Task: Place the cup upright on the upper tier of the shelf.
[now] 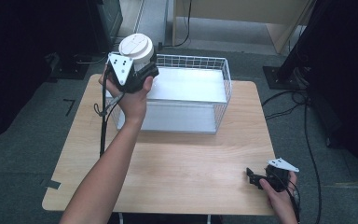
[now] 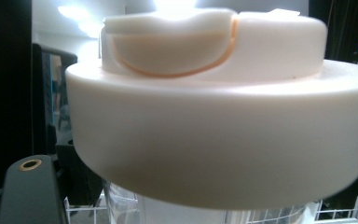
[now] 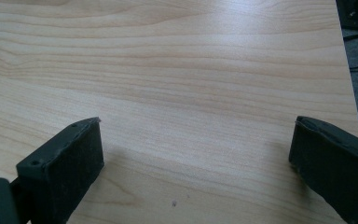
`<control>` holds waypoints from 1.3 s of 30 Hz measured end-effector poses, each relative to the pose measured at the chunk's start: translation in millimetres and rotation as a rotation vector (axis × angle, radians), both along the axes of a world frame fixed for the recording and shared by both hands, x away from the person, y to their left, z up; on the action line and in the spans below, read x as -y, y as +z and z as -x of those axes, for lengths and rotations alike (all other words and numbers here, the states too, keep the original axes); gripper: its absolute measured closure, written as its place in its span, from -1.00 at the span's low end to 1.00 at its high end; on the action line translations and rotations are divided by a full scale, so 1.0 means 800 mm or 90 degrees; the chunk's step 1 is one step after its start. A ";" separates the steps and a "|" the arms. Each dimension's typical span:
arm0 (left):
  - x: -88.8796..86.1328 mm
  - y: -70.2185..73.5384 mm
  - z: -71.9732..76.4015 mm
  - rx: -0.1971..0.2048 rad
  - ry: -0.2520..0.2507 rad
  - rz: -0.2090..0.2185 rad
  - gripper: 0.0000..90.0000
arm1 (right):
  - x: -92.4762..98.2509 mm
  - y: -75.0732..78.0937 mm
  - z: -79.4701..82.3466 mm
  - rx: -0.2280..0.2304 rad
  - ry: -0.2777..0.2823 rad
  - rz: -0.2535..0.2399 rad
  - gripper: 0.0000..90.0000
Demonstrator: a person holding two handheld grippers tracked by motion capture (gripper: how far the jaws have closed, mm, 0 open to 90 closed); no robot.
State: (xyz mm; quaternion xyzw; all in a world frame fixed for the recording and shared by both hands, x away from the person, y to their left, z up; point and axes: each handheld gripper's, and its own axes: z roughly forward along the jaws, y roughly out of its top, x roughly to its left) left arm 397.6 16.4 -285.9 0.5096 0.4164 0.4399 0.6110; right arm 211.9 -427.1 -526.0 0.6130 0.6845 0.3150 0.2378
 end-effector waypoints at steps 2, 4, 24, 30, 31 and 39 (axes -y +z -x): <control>0.000 0.001 -0.008 -0.011 -0.002 0.001 -0.66 | 0.000 0.000 0.000 0.000 0.001 -0.001 -0.94; 0.001 0.002 -0.015 -0.020 0.004 -0.006 -0.65 | 0.001 0.000 0.000 0.000 0.001 -0.003 -0.94; 0.005 -0.008 -0.043 -0.029 -0.029 -0.054 -0.66 | -0.001 0.000 0.000 0.001 -0.001 0.003 -0.94; 0.003 -0.009 -0.051 -0.029 -0.014 -0.030 -0.69 | -0.001 0.000 0.000 0.001 -0.001 0.005 -0.93; 0.003 -0.008 -0.052 -0.031 -0.007 -0.037 -0.69 | -0.001 0.000 0.000 0.001 -0.001 0.005 -0.93; 0.006 -0.009 -0.049 -0.035 -0.002 -0.048 -0.72 | -0.001 0.000 0.000 0.001 -0.002 0.003 -0.93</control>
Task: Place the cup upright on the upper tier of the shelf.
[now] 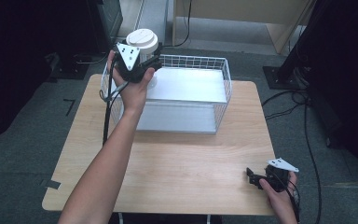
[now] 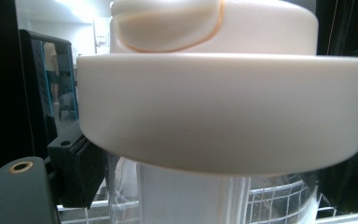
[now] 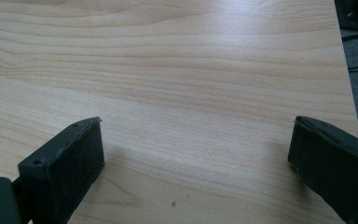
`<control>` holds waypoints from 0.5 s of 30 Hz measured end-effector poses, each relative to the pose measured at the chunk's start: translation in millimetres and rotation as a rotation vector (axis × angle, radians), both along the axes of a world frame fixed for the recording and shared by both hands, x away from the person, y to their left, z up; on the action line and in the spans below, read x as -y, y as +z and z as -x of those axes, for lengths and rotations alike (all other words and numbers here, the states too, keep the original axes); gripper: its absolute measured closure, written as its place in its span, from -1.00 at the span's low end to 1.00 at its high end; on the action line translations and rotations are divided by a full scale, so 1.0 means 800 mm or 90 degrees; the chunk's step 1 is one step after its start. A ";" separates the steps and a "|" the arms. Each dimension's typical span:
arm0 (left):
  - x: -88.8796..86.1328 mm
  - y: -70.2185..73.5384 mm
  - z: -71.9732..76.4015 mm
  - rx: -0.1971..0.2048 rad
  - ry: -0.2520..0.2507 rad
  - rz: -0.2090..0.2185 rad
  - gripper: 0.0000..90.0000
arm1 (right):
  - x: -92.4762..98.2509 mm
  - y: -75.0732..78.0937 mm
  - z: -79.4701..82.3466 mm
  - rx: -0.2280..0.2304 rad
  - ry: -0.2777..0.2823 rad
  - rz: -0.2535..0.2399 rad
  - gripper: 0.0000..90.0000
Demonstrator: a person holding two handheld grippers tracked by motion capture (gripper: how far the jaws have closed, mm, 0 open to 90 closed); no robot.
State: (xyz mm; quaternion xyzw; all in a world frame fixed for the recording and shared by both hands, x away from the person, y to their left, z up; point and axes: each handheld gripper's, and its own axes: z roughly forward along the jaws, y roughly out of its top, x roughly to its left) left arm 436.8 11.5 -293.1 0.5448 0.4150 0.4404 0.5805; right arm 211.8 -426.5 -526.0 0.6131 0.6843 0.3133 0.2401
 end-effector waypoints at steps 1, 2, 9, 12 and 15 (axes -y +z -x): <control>0.000 0.000 0.000 -0.001 0.002 -0.001 -0.74 | 0.000 0.000 0.000 0.000 0.000 0.000 -0.93; -0.001 0.001 0.001 -0.004 0.002 -0.001 -0.76 | 0.000 0.000 0.000 0.000 0.000 0.000 -0.93; -0.006 0.004 0.010 -0.019 -0.010 -0.004 -0.92 | 0.000 0.000 0.000 0.000 0.000 0.001 -0.93; -0.009 0.006 0.014 -0.031 -0.025 0.001 -0.98 | 0.000 0.000 0.000 0.000 0.001 0.002 -0.93; -0.011 0.006 0.018 -0.035 -0.039 0.003 -1.00 | 0.000 0.000 0.000 0.000 0.001 0.002 -0.93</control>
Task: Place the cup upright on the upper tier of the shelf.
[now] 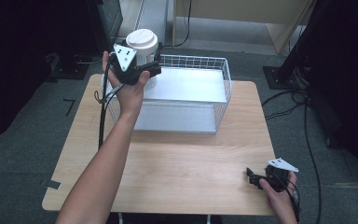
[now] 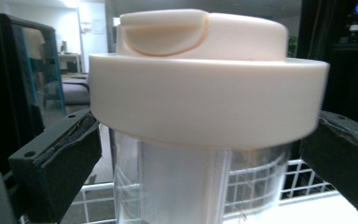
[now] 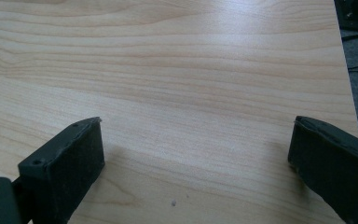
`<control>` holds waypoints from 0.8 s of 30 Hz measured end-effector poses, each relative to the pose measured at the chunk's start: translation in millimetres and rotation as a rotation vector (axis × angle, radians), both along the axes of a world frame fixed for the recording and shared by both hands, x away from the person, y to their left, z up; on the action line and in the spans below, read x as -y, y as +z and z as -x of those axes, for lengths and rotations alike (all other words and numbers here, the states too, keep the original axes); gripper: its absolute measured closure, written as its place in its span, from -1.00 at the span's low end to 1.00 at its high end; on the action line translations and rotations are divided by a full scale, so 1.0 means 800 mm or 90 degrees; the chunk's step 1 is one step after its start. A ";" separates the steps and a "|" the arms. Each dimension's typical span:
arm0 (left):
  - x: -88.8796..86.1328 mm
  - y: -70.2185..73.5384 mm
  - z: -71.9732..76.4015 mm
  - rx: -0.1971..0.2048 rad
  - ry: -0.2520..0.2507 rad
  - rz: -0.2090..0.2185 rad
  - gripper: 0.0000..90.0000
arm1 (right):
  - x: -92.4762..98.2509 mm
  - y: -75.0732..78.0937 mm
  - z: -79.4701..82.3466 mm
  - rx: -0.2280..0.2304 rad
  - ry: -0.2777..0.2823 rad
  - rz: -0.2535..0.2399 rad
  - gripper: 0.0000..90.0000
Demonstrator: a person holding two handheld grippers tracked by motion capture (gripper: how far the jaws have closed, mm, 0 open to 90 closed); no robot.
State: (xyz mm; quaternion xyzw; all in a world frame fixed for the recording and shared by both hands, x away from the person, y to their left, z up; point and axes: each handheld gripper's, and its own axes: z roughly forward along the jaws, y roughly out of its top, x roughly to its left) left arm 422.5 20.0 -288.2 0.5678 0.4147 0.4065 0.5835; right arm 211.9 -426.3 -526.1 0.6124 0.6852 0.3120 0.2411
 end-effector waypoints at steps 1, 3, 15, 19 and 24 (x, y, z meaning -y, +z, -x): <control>0.000 0.000 0.000 0.000 0.000 0.000 -1.00 | 0.000 0.000 0.000 0.000 0.000 0.000 -0.93; -0.001 -0.001 0.003 0.001 -0.005 -0.004 -1.00 | 0.000 0.000 0.000 -0.001 0.001 0.002 -0.93; -0.019 -0.008 0.031 0.013 -0.013 -0.006 -1.00 | -0.002 0.000 0.000 -0.002 -0.001 0.010 -0.93; -0.022 -0.010 0.043 0.025 -0.012 -0.010 -1.00 | -0.002 0.000 0.000 -0.003 -0.001 0.013 -0.93; -0.028 -0.022 0.074 0.056 -0.035 -0.013 -1.00 | -0.002 0.000 0.000 -0.004 -0.001 0.013 -0.93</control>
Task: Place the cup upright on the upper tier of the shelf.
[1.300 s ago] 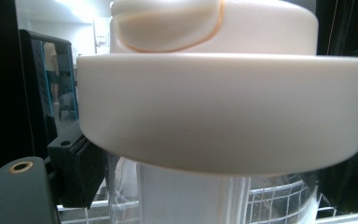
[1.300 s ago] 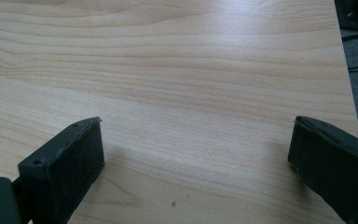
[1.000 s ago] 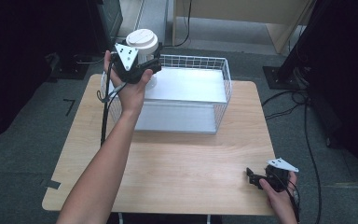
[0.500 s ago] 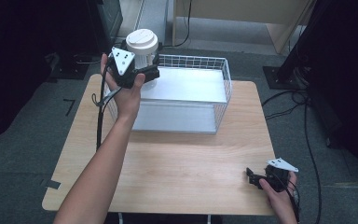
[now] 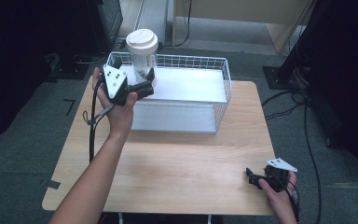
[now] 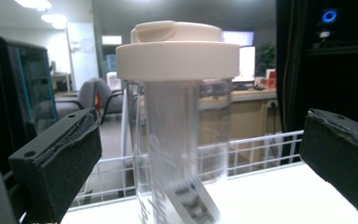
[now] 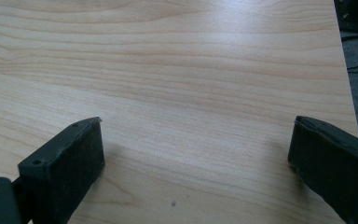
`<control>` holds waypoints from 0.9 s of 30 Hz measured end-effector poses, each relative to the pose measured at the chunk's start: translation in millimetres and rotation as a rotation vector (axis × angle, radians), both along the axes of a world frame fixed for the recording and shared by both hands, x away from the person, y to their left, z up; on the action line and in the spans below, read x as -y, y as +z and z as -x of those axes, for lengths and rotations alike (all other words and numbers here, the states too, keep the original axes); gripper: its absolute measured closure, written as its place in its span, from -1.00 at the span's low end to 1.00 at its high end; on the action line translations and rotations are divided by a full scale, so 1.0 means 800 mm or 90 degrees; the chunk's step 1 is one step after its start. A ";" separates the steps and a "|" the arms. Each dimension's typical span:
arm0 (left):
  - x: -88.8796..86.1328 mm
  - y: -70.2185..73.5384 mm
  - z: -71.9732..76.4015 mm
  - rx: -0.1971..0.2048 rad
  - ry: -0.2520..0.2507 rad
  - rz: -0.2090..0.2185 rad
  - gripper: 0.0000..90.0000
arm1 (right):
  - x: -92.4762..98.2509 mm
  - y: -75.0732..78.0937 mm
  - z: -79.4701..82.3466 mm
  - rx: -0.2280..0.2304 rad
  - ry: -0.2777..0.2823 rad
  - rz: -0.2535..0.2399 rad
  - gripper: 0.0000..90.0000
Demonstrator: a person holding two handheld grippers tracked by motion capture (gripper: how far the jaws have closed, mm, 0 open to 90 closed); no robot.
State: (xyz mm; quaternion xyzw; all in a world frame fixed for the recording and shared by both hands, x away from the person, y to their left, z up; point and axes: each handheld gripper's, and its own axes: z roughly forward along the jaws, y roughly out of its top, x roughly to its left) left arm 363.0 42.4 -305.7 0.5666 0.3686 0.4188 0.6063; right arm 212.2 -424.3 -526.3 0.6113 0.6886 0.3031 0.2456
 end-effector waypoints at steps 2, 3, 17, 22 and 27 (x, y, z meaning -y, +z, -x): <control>-0.004 -0.007 0.013 0.012 -0.003 -0.002 -1.00 | 0.000 0.000 0.000 0.000 0.000 0.000 -0.93; -0.004 -0.007 0.013 0.012 -0.003 -0.002 -1.00 | 0.000 0.000 0.000 0.000 0.000 0.000 -0.93; -0.045 -0.058 0.091 0.026 -0.020 -0.004 -1.00 | 0.000 0.000 0.000 -0.001 0.000 0.001 -0.93; -0.067 -0.075 0.113 0.019 -0.014 -0.003 -1.00 | 0.000 0.000 0.000 0.000 0.001 0.002 -0.93; -0.082 -0.097 0.132 0.019 -0.006 -0.019 -1.00 | 0.000 0.000 0.000 0.000 0.000 0.001 -0.93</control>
